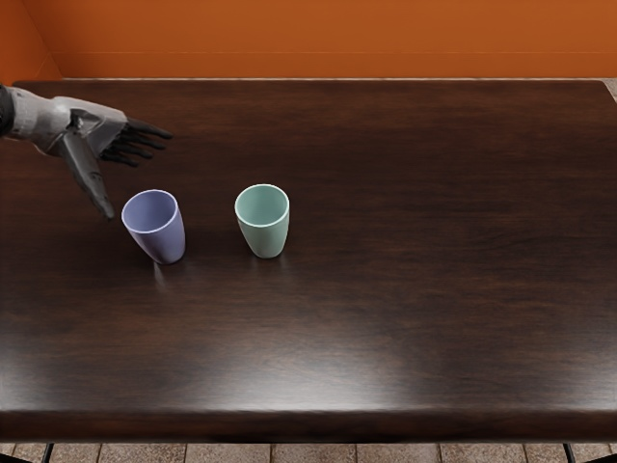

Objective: Pick up cup and place in cup with left hand

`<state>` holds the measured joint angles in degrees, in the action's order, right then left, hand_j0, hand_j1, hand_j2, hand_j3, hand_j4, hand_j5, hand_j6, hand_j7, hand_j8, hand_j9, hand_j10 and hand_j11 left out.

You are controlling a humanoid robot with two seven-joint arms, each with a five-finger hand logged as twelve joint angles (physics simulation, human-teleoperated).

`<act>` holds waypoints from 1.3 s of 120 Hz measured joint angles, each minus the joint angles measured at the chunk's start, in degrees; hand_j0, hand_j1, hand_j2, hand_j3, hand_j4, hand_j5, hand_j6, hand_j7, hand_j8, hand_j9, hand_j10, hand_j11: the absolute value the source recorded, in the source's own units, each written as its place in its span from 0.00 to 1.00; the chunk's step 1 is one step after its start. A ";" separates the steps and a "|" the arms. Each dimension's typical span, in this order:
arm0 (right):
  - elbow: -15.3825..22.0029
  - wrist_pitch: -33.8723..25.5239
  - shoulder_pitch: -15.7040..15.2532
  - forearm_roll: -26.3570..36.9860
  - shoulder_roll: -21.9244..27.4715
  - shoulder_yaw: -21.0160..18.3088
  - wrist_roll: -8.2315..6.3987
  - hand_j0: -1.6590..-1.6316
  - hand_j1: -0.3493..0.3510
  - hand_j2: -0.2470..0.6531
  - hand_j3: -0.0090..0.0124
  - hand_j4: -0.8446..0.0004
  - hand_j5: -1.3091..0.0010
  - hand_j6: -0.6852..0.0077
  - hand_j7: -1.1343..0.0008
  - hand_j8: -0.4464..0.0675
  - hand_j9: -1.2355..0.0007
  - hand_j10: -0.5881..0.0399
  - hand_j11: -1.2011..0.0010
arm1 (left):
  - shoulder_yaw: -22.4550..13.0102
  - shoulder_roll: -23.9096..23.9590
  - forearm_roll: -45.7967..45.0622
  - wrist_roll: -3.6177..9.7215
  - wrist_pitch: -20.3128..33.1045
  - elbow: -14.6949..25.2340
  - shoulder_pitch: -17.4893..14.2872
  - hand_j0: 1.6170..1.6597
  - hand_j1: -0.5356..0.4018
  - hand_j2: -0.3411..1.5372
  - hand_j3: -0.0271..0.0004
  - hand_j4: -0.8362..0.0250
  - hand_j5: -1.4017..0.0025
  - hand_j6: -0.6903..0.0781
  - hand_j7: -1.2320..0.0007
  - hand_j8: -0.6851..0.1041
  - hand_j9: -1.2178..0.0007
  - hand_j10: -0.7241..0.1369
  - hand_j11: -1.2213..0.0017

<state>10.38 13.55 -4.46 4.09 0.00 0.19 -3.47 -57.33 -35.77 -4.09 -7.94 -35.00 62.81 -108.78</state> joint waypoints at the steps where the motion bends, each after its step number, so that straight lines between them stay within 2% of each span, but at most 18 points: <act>1: 0.01 0.00 0.08 0.00 0.00 0.00 0.00 0.04 0.02 0.27 0.42 0.98 0.99 0.97 0.98 0.84 0.99 0.92 0.98 | 0.19 0.00 0.11 0.02 0.00 0.00 0.03 0.96 0.93 0.18 0.99 0.96 0.99 0.89 0.99 0.86 0.99 0.83 0.99; 18: -0.24 -0.02 0.48 -0.04 0.00 -0.01 0.04 0.04 0.02 0.27 0.42 0.98 0.99 0.97 0.98 0.84 0.99 0.92 0.98 | 1.85 0.00 1.34 0.15 0.00 -0.04 -0.17 0.96 0.93 0.18 0.99 0.96 0.99 0.89 0.99 0.86 0.99 0.83 0.99; 30: -0.37 -0.02 0.23 -0.04 0.00 -0.05 0.04 0.04 0.02 0.27 0.42 0.98 0.99 0.97 0.98 0.84 0.99 0.92 0.98 | 2.11 -0.43 2.24 0.20 0.00 -0.25 -0.99 0.96 0.93 0.18 0.99 0.96 0.99 0.89 0.99 0.86 0.99 0.83 0.99; 34: -0.39 -0.02 0.18 -0.04 0.00 -0.06 0.04 0.04 0.02 0.27 0.42 0.98 0.99 0.97 0.98 0.84 0.99 0.92 0.98 | 2.14 -0.19 2.77 0.55 0.00 -0.38 -2.22 0.96 0.93 0.18 0.99 0.96 0.99 0.88 0.99 0.86 0.99 0.83 0.99; 37: -0.40 -0.02 0.16 -0.05 0.00 -0.06 0.04 0.04 0.02 0.27 0.42 0.98 0.99 0.97 0.98 0.84 0.99 0.92 0.98 | 1.84 2.16 3.18 0.89 0.00 -0.51 -3.86 0.96 0.93 0.18 0.99 0.96 0.99 0.88 0.99 0.85 0.99 0.83 0.99; 44: -0.42 -0.02 0.12 -0.05 0.00 -0.08 0.04 0.04 0.02 0.27 0.42 0.98 0.99 0.97 0.98 0.84 0.99 0.92 0.98 | -1.47 10.24 3.82 1.40 0.00 -0.76 -12.51 0.96 0.93 0.18 0.99 0.96 0.99 0.88 0.99 0.85 0.99 0.83 0.99; 47: -0.43 -0.02 0.11 -0.05 0.00 -0.08 0.05 0.04 0.02 0.27 0.42 0.98 0.99 0.97 0.98 0.84 0.99 0.92 0.98 | -3.49 14.00 3.93 1.52 0.00 -0.84 -15.11 0.96 0.93 0.18 0.99 0.96 0.99 0.88 0.99 0.85 0.99 0.83 0.99; 53: -0.44 -0.02 0.09 -0.04 0.00 -0.09 0.05 0.04 0.02 0.27 0.42 0.98 0.99 0.97 0.98 0.84 0.99 0.92 0.98 | -6.00 21.22 3.84 1.69 0.00 -0.81 -16.60 0.96 0.93 0.18 0.99 0.96 0.99 0.88 0.99 0.86 0.99 0.83 0.99; 60: -0.44 -0.02 0.08 -0.04 0.00 -0.10 0.05 0.04 0.02 0.27 0.42 0.98 0.99 0.97 0.98 0.84 0.99 0.92 0.98 | -7.42 22.43 3.02 1.96 0.00 -0.39 -16.93 0.96 0.93 0.18 0.99 0.96 0.99 0.88 0.99 0.86 0.99 0.83 0.99; 65: -0.44 -0.02 0.08 -0.04 0.00 -0.10 0.05 0.04 0.02 0.27 0.42 0.98 0.99 0.97 0.98 0.84 0.99 0.92 0.98 | -7.97 24.36 0.94 3.34 0.94 0.94 -16.99 0.96 0.93 0.18 0.99 0.96 0.99 0.88 0.99 0.86 0.99 0.83 0.99; 73: -0.45 -0.02 0.07 -0.04 0.00 -0.09 0.05 0.04 0.02 0.27 0.42 0.98 0.99 0.97 0.98 0.84 0.99 0.92 0.98 | -7.53 27.79 -3.75 8.03 8.71 4.96 -19.07 0.96 0.93 0.18 0.99 0.96 0.99 0.88 0.99 0.86 0.99 0.83 0.99; 79: -0.45 -0.02 0.07 -0.04 0.00 -0.10 0.05 0.04 0.02 0.27 0.42 0.98 0.99 0.97 0.98 0.84 0.99 0.92 0.98 | -6.66 29.95 -5.86 10.34 17.11 8.09 -18.79 0.96 0.93 0.18 0.99 0.96 0.99 0.89 0.99 0.86 0.99 0.83 0.99; 86: -0.45 -0.02 0.07 -0.04 0.00 -0.10 0.05 0.04 0.02 0.27 0.42 0.98 0.99 0.97 0.98 0.84 0.99 0.92 0.98 | -5.37 31.49 -7.32 11.95 27.54 12.23 -18.33 0.96 0.93 0.18 0.99 0.96 0.99 0.89 0.99 0.86 0.99 0.83 0.99; 96: -0.45 -0.02 0.07 -0.04 0.00 -0.10 0.05 0.04 0.02 0.27 0.42 0.98 0.99 0.97 0.98 0.84 0.99 0.92 0.98 | -3.77 32.15 -8.40 13.15 37.38 17.27 -17.94 0.96 0.93 0.18 0.99 0.96 0.99 0.89 0.99 0.86 0.99 0.83 0.99; 107: -0.45 -0.02 0.07 -0.04 0.00 -0.10 0.05 0.04 0.02 0.27 0.42 0.98 0.99 0.97 0.98 0.84 0.99 0.92 0.98 | -2.60 34.82 -8.90 13.71 45.84 20.61 -14.09 0.96 0.93 0.18 0.99 0.96 0.99 0.89 0.99 0.86 0.99 0.83 0.99; 131: -0.45 -0.02 0.07 -0.05 0.00 -0.10 0.05 0.04 0.02 0.27 0.42 0.98 0.99 0.97 0.98 0.84 0.99 0.92 0.98 | 0.07 35.77 -9.14 13.82 55.10 22.56 -9.72 0.96 0.93 0.18 0.99 0.96 0.99 0.88 0.99 0.85 0.99 0.83 0.99; 156: -0.45 -0.02 0.07 -0.05 0.00 -0.10 0.05 0.04 0.02 0.27 0.42 0.98 0.99 0.97 0.98 0.84 0.99 0.92 0.98 | 1.21 35.77 -10.87 13.75 57.87 22.84 -8.40 0.96 0.85 0.19 0.99 0.89 0.93 0.80 0.92 0.78 0.92 0.76 0.92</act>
<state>9.93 13.54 -4.39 4.04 0.00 0.09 -3.43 -56.13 0.00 -14.97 5.81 22.87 85.65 -117.18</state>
